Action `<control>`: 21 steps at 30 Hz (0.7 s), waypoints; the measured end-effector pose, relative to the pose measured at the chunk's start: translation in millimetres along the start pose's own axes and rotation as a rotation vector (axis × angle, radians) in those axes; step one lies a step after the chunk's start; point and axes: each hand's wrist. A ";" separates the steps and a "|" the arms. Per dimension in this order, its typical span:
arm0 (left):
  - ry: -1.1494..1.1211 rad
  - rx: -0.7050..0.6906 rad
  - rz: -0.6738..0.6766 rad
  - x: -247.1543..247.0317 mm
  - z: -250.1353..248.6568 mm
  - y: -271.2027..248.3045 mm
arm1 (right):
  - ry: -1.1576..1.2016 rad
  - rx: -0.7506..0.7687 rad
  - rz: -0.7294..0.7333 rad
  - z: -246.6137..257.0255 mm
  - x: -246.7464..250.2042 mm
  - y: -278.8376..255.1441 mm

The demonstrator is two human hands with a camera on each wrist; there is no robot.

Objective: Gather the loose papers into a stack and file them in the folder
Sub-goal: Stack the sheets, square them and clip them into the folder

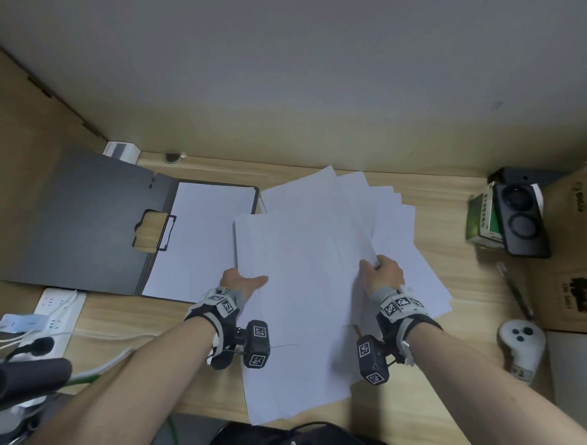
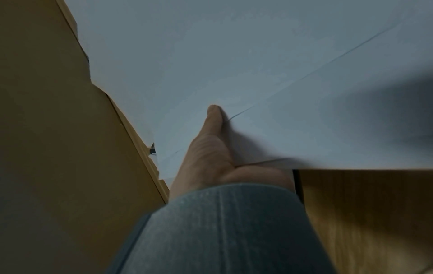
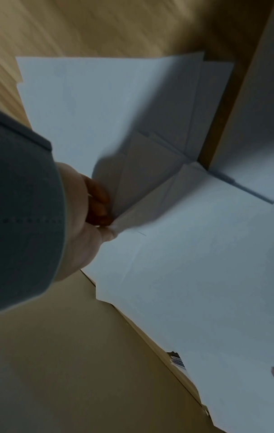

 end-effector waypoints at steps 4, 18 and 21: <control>0.064 -0.009 -0.025 0.4 -0.9 -0.4 | 0.002 -0.026 -0.065 -12.7 10.3 -5.6; 0.189 -0.272 -0.058 8.1 -11.0 -13.8 | 0.487 -0.139 -0.270 -40.2 57.9 -31.9; 0.124 -0.216 -0.026 4.2 -13.9 -7.1 | 0.428 -0.043 -0.056 -40.7 47.5 -52.1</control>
Point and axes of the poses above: each hand's wrist, its own y-axis towards the middle knuckle, its own x-axis out of the back of the hand, z = x × y, and after that the axes turned 4 degrees about -z, right-handed
